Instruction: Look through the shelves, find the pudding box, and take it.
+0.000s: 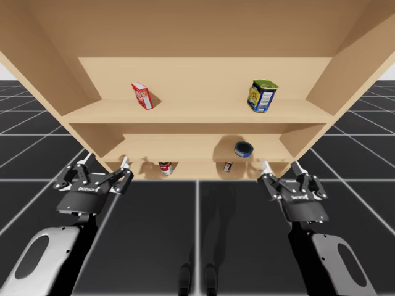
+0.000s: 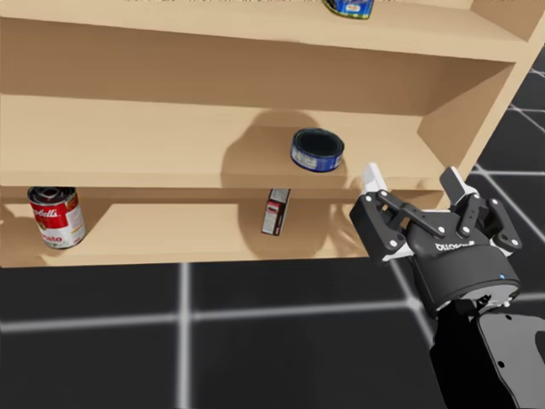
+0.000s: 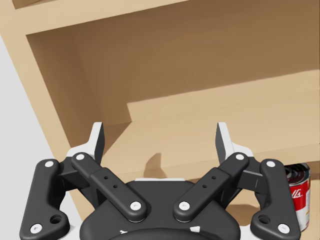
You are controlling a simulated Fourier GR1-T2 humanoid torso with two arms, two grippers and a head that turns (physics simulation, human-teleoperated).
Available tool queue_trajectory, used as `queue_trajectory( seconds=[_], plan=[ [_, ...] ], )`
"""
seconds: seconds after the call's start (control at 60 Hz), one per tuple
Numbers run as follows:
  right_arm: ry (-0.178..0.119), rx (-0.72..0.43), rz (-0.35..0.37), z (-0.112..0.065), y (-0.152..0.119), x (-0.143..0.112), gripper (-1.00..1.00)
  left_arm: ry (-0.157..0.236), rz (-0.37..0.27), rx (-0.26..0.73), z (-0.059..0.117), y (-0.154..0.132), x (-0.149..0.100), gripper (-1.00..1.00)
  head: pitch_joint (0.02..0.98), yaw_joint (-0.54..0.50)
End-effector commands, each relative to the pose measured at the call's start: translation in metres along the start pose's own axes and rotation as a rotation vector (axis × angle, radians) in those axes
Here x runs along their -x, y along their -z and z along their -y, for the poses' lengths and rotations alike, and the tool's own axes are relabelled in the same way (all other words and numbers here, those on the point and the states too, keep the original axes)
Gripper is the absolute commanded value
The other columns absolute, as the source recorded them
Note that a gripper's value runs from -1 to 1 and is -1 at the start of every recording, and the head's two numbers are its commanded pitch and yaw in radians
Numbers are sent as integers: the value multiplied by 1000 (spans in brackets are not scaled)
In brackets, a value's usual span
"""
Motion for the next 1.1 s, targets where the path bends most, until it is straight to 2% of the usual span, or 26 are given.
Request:
queue_trajectory(
  seconds=[0.017,0.067,0.133,0.183,0.25,0.367,0.467,0.533,0.6,0.65,0.683,0.767,0.867,0.983,1.1],
  plan=[
    [10,27,-47,-21,-10,8,-1000,-2,-2,0,0,-1,0,-1000,720,-215],
    [-4,24,-80,-29,-14,12,-1000,-1,-2,0,0,-1,0,-1000,717,-219],
    [4,5,-125,-39,-19,19,-1000,1,-3,-1,1,-1,0,-1000,715,-219],
    [-45,13,-148,-49,-23,28,-1000,4,-5,0,1,-1,0,-1000,712,-214],
    [-69,8,-158,-55,-24,36,-1000,6,-6,2,1,-1,0,-1000,710,-212],
    [-73,8,-187,-61,-22,48,-1000,8,-6,3,1,-1,0,-1000,709,-213],
    [-107,20,-218,-69,-15,62,-1000,8,-5,3,1,-1,0,-1000,710,-210],
    [-108,21,-233,-73,-11,66,-1000,7,-4,2,1,-1,-1,-1000,712,-210],
    [-91,12,-258,-78,-4,69,-1000,8,-4,2,1,-2,-1,-1000,713,-213],
    [-90,10,-263,-80,-1,71,-1000,8,-3,1,1,-2,-1,-1000,712,-213],
    [-77,28,-256,-84,3,74,-1000,9,-3,0,1,-2,-1,-1000,713,-212],
    [-65,37,-263,-92,12,79,-1000,9,-3,0,1,-2,-1,-1000,712,-207],
    [-92,37,-279,-100,22,87,-1000,9,-2,0,1,-2,-1,-1000,709,-206],
    [-100,69,-280,-110,35,93,-1000,8,-1,0,1,-3,-2,-1000,709,-205],
    [-105,101,-306,-112,48,97,-1000,7,-1,-1,1,-3,-2,-1000,710,-203]
  ],
)
